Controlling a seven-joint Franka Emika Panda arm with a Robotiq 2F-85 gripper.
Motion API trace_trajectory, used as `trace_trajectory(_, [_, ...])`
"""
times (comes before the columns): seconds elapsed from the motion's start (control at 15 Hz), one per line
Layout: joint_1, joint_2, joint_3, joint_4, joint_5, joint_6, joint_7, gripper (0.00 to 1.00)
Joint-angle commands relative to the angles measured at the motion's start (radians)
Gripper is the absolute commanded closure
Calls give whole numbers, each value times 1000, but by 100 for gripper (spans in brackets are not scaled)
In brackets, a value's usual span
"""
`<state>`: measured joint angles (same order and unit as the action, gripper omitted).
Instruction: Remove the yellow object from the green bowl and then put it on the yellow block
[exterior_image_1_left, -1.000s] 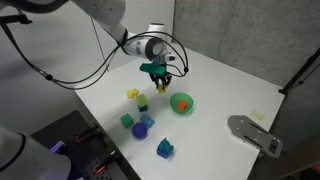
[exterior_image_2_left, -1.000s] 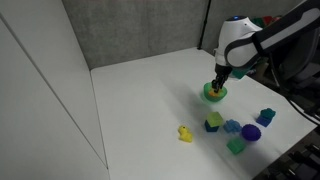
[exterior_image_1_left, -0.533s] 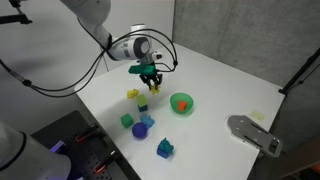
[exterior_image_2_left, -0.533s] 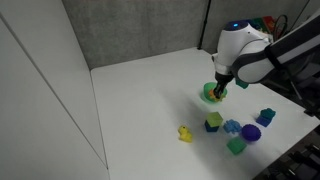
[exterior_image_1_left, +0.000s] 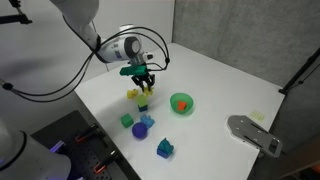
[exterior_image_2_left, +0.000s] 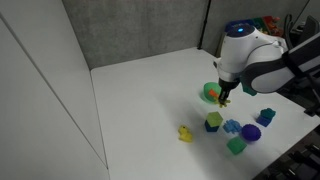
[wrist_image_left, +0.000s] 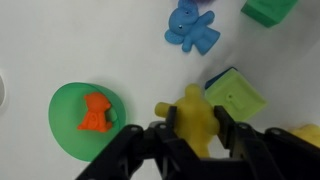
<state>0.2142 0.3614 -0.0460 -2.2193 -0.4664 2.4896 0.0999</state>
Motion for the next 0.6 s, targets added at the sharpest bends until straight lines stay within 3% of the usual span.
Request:
trace_trajectory(0.0, [12, -63, 9, -69, -47, 4, 45, 84])
trace_trajectory(0.53, [29, -65, 27, -114, -110, 19, 95, 84])
